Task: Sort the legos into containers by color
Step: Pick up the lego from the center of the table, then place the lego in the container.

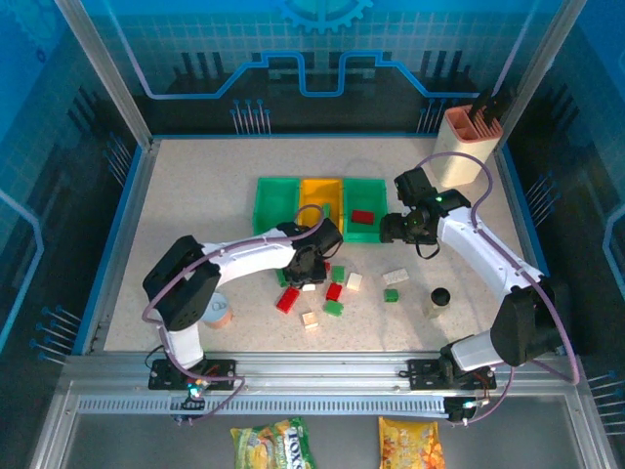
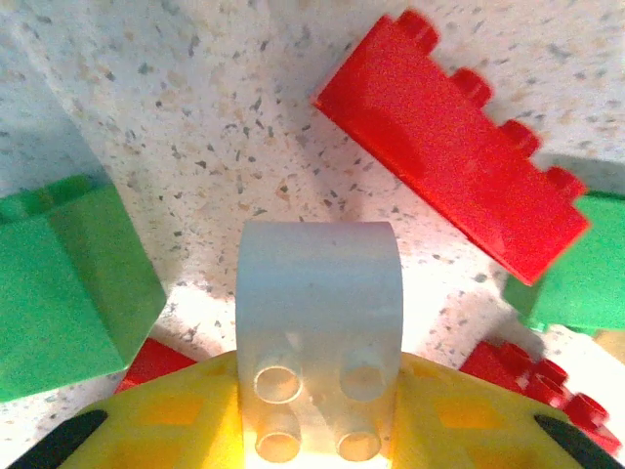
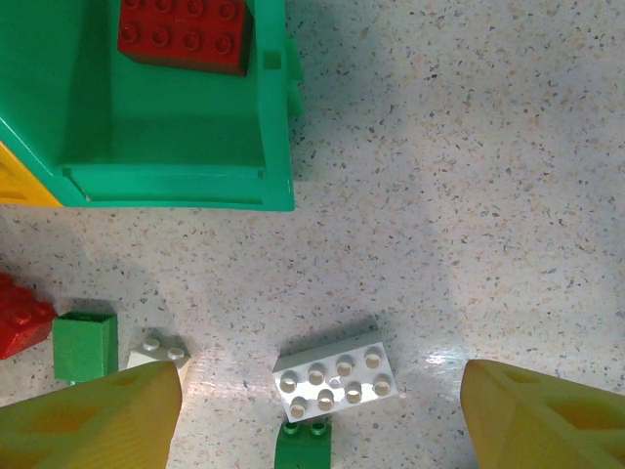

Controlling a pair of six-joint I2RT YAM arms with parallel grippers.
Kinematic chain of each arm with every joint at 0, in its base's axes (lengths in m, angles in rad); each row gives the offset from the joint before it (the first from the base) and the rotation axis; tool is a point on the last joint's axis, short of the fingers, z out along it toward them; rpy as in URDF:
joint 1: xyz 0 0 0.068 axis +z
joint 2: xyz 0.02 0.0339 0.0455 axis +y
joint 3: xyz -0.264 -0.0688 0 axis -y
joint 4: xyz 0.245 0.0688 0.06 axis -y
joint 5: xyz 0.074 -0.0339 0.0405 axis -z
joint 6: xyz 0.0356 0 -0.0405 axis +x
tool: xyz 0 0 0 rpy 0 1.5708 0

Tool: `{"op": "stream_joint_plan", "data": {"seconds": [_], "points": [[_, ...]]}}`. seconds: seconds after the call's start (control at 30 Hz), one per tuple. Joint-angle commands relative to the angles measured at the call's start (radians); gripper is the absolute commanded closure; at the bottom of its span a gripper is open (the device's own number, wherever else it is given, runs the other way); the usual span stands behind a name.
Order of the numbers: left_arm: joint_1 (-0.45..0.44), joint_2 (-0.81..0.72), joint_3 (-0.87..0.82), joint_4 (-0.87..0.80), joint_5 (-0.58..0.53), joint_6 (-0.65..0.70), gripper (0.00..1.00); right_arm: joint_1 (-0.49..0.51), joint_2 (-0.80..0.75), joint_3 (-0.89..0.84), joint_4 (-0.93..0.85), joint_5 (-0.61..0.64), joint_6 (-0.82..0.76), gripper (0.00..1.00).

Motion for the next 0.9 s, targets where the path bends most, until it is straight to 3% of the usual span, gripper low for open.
{"op": "stream_joint_plan", "data": {"seconds": [0.0,0.43,0.67,0.87], "points": [[0.029,-0.067,0.042,-0.067,-0.019,0.056,0.65,0.015,-0.001,-0.004,-0.029,0.003,0.019,0.24],[0.238,-0.127,0.133,-0.149,0.010,0.334,0.66,0.020,0.009,0.016,-0.035,0.010,0.031,0.24],[0.362,-0.039,0.229,-0.141,0.071,0.499,0.65,0.025,0.023,0.026,-0.043,0.018,0.042,0.23],[0.425,0.092,0.354,-0.144,0.052,0.585,0.65,0.029,0.033,0.040,-0.054,0.027,0.046,0.23]]}}
